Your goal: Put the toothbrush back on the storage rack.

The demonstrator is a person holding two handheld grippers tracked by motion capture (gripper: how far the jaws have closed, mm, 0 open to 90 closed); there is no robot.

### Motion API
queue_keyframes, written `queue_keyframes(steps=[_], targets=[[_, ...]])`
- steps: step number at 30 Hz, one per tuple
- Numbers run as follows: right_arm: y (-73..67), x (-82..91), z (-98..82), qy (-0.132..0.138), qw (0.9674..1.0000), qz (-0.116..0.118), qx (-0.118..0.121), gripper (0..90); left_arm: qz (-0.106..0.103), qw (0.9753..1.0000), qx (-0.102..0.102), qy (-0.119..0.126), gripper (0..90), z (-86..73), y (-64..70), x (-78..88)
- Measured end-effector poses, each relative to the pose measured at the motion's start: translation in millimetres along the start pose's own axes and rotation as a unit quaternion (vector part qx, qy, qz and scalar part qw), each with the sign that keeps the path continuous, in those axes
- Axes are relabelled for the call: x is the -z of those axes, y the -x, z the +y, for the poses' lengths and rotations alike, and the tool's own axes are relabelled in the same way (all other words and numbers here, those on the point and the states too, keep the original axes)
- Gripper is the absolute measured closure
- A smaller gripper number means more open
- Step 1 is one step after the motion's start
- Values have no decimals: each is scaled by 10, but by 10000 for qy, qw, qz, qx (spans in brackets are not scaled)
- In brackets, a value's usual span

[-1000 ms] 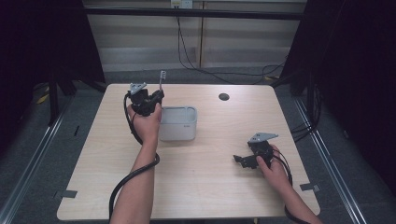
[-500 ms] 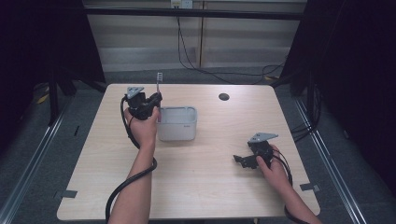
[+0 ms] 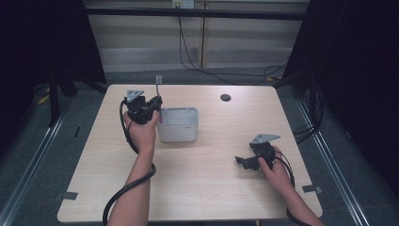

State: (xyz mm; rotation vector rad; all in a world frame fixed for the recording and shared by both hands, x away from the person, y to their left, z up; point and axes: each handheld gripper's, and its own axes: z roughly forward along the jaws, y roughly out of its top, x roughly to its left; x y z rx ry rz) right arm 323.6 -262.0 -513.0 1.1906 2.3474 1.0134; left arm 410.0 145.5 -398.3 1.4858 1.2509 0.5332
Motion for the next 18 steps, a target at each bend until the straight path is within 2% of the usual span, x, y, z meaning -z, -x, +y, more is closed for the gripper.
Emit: queue_keyframes(steps=[1,12,16,18], targets=[[0,0,0,-2,10000,1,-3,112,10,10000,-2,-13,892,1,3,14],[0,0,0,0,10000,-1,0,112,40,9997,-78,-223,856,-46,0,92],[1,-1,0,4,10000,0,7,112,48,9990,-209,-397,825,-53,-6,165],[1,-1,0,4,10000,2,7,112,65,9989,-199,-412,809,-56,-8,181]])
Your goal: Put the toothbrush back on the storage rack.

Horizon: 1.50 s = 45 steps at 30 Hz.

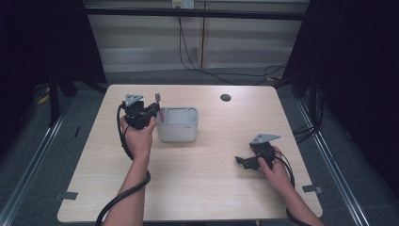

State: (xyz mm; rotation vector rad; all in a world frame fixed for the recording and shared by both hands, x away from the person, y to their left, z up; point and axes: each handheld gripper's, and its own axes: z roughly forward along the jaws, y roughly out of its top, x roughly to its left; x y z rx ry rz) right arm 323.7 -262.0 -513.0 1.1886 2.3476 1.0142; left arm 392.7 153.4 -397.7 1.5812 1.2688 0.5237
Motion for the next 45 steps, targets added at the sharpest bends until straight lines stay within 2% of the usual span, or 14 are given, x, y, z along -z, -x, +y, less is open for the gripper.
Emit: queue_keyframes(steps=[6,15,24,33,45], targets=[[-1,-1,0,3,10000,-4,-3,113,43,9999,-48,-106,748,-39,-67,113],[-2,0,0,1,10000,-6,-7,112,113,9994,-127,-311,541,-132,-184,236],[-1,0,0,2,10000,1,-6,112,49,9991,-223,-344,381,-187,-236,286],[-2,0,0,-2,10000,-2,-11,112,-13,9986,-304,-444,314,-311,-298,349],[-1,0,0,1,10000,1,-7,112,-116,9978,-398,-517,286,-442,-363,404]])
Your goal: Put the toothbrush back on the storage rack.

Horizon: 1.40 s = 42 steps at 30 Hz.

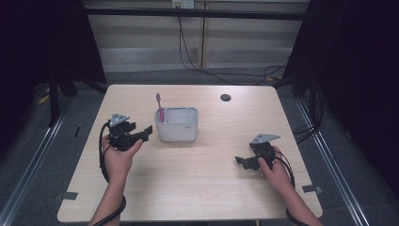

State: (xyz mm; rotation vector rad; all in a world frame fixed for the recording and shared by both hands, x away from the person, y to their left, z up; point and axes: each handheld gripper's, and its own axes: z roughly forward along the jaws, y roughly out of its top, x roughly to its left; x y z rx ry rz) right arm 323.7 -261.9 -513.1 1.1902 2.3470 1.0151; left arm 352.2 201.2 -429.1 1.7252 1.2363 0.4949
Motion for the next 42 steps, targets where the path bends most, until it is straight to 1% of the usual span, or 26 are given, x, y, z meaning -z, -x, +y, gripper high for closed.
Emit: queue_keyframes(steps=[12,19,23,28,29,36,37,42], targets=[[0,0,0,1,10000,-1,-1,112,-26,10000,-53,-45,277,-94,-56,58],[-1,1,0,-4,10000,-4,-8,112,-36,9999,-51,-82,274,-164,-94,93],[0,0,0,2,10000,-1,-1,112,-49,9999,-90,-135,273,-220,-115,106],[0,0,0,1,10000,-1,1,112,-28,9998,-69,-196,273,-308,-162,127],[0,0,0,1,10000,-1,-2,113,-25,9997,-92,-231,272,-324,-174,134],[0,0,0,1,10000,0,0,112,-34,9996,-120,-263,270,-428,-238,176],[0,0,0,0,10000,0,-1,112,-35,9996,-99,-247,270,-440,-241,179],[0,0,0,0,10000,0,1,112,-29,9994,-145,-304,266,-490,-279,201]])
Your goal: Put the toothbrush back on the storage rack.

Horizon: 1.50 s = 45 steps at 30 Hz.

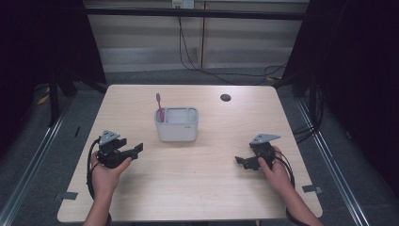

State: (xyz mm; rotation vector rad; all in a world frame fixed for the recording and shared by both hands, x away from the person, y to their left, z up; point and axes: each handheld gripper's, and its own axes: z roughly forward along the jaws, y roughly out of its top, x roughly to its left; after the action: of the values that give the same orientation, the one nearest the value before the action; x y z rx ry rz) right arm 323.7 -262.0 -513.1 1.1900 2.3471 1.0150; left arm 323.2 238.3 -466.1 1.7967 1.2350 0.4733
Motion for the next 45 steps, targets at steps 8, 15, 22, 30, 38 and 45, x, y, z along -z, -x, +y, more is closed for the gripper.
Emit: queue_keyframes(steps=[8,15,22,30,38,45], targets=[[-1,1,0,-3,10000,1,-14,112,37,9999,1,-102,259,-105,-60,10],[0,0,0,-2,10000,0,-8,112,9,9995,-201,-263,251,-170,-95,5],[1,0,1,2,10000,2,-6,112,50,9985,-279,-474,240,-277,-154,3],[1,0,1,-3,10000,5,-11,112,93,9969,-397,-672,224,-375,-192,12],[0,0,1,-5,10000,1,-8,112,92,9950,-567,-813,209,-456,-183,2],[1,-1,1,2,10000,4,1,112,90,9937,-736,-839,194,-482,-155,-4]])
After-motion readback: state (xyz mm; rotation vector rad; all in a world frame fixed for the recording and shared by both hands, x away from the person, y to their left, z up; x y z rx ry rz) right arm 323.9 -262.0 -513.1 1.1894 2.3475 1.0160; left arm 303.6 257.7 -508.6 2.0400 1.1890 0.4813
